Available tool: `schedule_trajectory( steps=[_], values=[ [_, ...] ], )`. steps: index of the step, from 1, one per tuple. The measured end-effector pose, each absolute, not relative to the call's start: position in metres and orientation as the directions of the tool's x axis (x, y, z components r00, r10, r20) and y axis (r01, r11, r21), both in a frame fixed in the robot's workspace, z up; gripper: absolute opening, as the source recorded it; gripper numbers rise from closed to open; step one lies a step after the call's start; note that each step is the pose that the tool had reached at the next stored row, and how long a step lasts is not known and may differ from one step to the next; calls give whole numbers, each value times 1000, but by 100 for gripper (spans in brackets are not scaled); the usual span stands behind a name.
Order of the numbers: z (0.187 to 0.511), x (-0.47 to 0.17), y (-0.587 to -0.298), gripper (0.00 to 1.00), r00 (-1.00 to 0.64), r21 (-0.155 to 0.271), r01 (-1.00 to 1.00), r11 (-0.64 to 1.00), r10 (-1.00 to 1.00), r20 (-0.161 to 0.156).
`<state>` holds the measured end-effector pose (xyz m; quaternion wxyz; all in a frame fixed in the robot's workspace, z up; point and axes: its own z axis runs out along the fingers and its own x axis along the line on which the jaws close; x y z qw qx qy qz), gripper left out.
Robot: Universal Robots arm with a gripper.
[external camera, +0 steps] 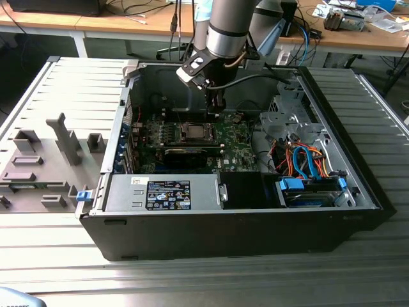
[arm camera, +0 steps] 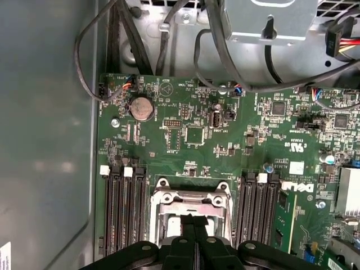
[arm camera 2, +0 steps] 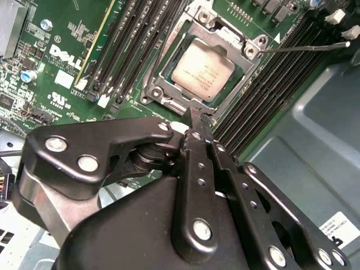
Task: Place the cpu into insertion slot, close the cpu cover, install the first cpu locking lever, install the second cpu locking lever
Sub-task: 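Close the cpu cover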
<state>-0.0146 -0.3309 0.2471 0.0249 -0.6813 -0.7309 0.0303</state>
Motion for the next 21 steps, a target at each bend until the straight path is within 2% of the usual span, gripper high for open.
schedule_trajectory(
  steps=[21],
  values=[
    [244, -29, -331, 11, -70, -78, 995, 70, 998, -5]
  ],
)
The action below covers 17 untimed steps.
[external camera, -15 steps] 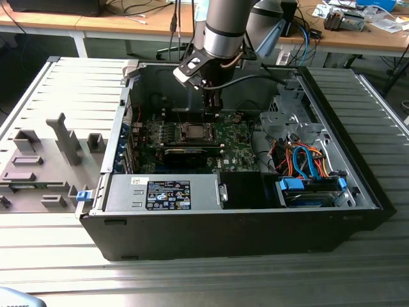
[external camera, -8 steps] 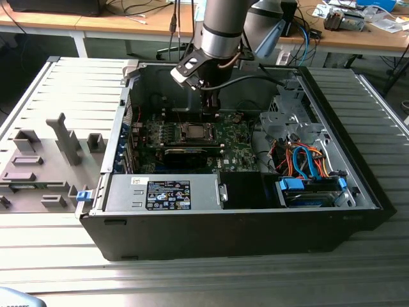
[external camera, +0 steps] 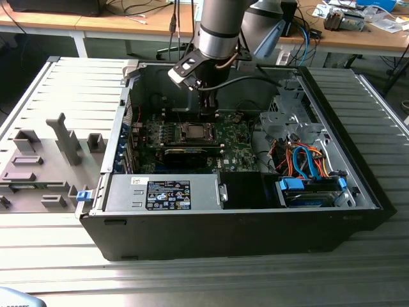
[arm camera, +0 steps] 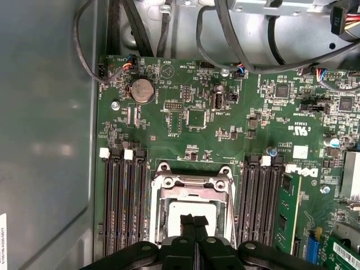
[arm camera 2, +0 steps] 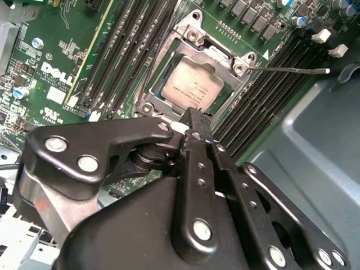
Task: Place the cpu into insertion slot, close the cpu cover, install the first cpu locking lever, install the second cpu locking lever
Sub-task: 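Close the cpu cover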
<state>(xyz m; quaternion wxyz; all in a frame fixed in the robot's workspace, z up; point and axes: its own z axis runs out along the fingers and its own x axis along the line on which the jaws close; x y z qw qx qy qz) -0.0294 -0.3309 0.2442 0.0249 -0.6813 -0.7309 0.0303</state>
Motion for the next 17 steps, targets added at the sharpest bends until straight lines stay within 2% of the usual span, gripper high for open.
schedule_trajectory(
  steps=[17],
  values=[
    [241, -40, -331, 11, -70, -78, 995, 70, 998, -5]
  ],
)
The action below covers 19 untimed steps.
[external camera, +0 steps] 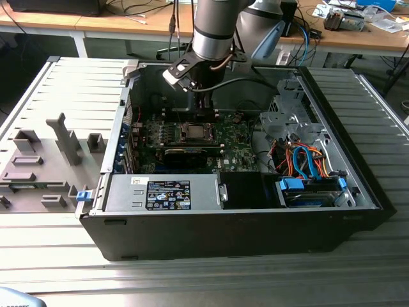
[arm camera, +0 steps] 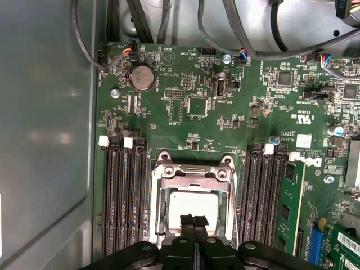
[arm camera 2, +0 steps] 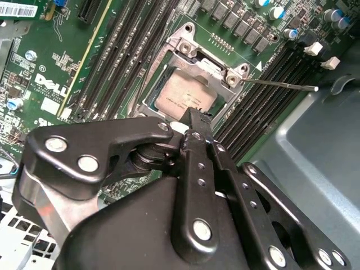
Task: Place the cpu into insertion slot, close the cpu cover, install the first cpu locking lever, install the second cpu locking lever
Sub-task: 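Close the cpu cover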
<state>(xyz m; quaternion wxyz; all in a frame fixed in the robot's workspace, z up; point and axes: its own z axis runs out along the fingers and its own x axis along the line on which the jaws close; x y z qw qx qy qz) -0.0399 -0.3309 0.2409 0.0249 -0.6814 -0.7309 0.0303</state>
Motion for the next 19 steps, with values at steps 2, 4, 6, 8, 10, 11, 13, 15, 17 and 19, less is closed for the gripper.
schedule_trajectory(
  steps=[2, 4, 6, 8, 10, 11, 13, 15, 17, 19],
  values=[
    [241, -41, -331, 11, -70, -78, 995, 70, 998, -5],
    [240, -42, -331, 11, -70, -78, 995, 70, 998, -5],
    [240, -42, -331, 11, -70, -78, 994, 70, 998, -5],
    [240, -43, -331, 11, -70, -78, 995, 70, 998, -5],
    [239, -44, -331, 11, -70, -78, 995, 70, 998, -5],
    [239, -45, -331, 11, -70, -78, 995, 70, 998, -5],
    [239, -45, -331, 11, -70, -78, 995, 70, 998, -5],
    [239, -46, -331, 11, -70, -78, 995, 70, 998, -5],
    [238, -47, -331, 11, -70, -78, 995, 70, 998, -5],
    [238, -48, -331, 11, -70, -78, 995, 70, 998, -5]
  ],
)
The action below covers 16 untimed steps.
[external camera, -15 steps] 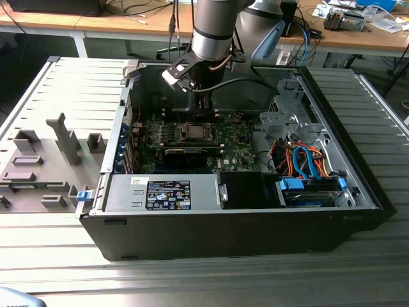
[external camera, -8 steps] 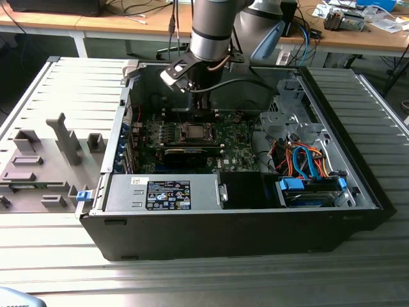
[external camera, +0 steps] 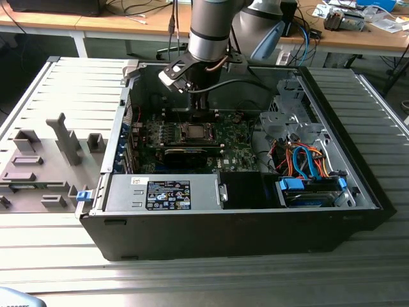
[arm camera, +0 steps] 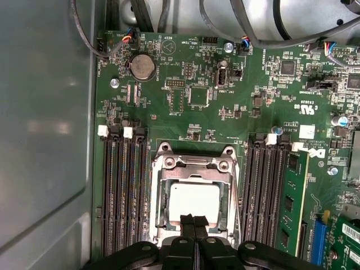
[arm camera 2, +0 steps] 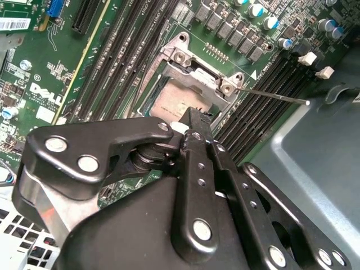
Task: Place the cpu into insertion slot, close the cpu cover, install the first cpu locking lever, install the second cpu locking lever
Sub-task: 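Close the cpu cover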
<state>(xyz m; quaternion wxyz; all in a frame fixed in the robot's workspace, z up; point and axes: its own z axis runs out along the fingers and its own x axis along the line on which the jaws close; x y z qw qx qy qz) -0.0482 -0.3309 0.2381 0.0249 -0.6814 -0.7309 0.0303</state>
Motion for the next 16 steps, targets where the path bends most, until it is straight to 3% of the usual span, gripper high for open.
schedule_trajectory(
  steps=[16],
  values=[
    [236, -55, -331, 11, -70, -78, 995, 70, 998, -5]
  ],
)
